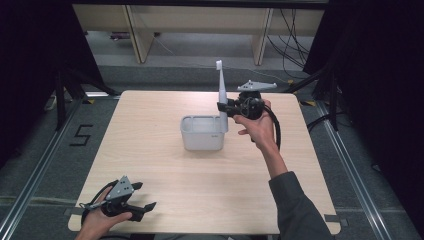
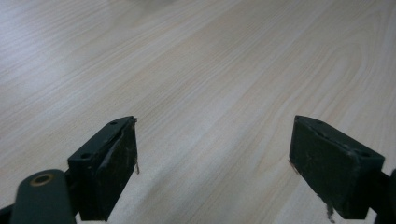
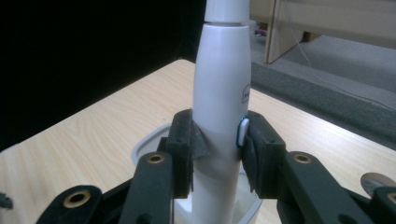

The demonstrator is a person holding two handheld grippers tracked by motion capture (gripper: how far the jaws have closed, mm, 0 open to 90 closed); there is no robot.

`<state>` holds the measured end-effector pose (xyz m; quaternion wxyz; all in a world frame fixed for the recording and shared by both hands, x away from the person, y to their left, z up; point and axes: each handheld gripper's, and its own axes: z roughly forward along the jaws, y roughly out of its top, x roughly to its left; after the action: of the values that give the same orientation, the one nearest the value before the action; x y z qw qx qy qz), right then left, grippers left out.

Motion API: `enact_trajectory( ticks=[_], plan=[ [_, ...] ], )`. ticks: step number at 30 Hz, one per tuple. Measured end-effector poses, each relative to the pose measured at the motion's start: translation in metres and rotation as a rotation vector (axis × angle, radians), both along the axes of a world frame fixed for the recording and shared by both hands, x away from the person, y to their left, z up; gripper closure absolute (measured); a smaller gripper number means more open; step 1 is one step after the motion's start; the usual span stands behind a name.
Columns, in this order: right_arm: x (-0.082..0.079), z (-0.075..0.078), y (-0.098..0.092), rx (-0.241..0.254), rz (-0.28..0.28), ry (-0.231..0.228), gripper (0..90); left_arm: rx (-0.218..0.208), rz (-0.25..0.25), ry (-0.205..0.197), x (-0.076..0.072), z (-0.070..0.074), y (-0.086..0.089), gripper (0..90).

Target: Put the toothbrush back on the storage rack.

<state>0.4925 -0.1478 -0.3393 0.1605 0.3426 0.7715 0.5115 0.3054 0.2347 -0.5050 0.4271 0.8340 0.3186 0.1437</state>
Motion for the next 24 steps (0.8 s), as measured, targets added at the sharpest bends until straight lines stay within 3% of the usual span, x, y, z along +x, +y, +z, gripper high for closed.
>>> enact_trajectory(
  ticks=[2, 3, 4, 9, 13, 24],
  plan=[
    [0.004, 0.000, 0.002, 0.008, -0.001, 0.003, 66.9, 0.001, -0.003, 0.000, 0.000, 0.000, 0.000, 15.0],
    [0.006, 0.000, 0.003, 0.002, -0.009, -0.008, 66.9, -0.025, 0.007, -0.001, -0.001, 0.000, -0.002, 15.0],
    [0.006, 0.000, 0.005, 0.014, -0.020, 0.010, 66.9, -0.015, 0.005, -0.001, -0.001, 0.000, -0.001, 15.0],
    [0.016, -0.005, 0.008, 0.015, -0.027, -0.003, 66.8, -0.015, 0.005, 0.006, -0.001, 0.000, -0.001, 15.0],
    [0.020, -0.008, 0.010, 0.021, -0.047, 0.018, 66.8, -0.018, 0.006, -0.001, 0.000, 0.000, -0.001, 15.0],
    [0.031, -0.018, 0.016, 0.015, -0.078, 0.017, 66.8, -0.018, -0.002, 0.005, -0.001, 0.001, -0.001, 15.0]
  ],
)
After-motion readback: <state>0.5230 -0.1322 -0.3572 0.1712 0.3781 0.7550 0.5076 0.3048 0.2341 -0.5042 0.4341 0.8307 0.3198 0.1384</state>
